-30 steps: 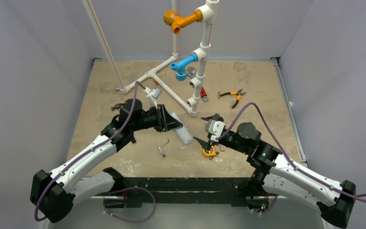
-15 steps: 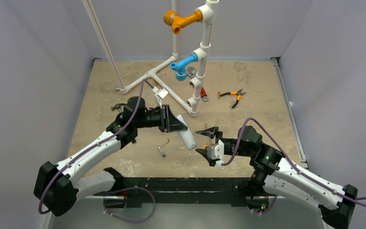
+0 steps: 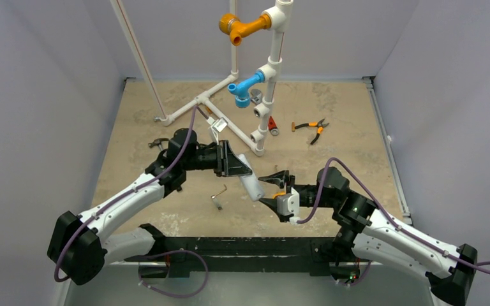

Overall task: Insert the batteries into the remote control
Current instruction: Remove the battery cover from the remote control.

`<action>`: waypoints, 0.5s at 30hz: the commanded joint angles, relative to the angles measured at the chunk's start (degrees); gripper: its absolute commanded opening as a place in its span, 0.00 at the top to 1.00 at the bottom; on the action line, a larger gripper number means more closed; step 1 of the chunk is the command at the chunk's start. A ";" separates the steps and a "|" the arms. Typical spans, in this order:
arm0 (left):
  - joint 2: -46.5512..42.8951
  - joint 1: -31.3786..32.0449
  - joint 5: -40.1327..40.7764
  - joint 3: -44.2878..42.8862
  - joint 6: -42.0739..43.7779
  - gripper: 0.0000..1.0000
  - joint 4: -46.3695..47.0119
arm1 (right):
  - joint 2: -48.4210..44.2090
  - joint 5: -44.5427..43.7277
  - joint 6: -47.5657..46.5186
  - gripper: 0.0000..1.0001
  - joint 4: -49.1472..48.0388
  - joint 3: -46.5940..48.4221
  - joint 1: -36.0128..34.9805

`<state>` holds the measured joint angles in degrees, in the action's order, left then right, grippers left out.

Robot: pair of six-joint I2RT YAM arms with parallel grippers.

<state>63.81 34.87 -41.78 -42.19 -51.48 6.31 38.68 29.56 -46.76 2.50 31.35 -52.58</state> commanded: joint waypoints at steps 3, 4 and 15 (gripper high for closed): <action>0.42 -0.27 -1.76 -0.59 -0.38 1.00 3.00 | 0.41 -0.14 -1.03 0.41 -2.30 0.75 -0.10; 0.45 -0.32 -1.88 -0.61 -0.38 1.00 3.03 | 0.41 -0.34 -1.05 0.40 -2.25 0.71 -0.13; 0.31 -0.31 -2.24 -0.70 -0.46 1.00 2.89 | 1.40 -2.67 -1.91 0.42 -1.10 0.86 -0.10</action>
<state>64.51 34.87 -42.41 -42.19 -51.46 6.33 39.99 28.29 -47.66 2.15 31.35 -52.58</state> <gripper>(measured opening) 0.263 0.586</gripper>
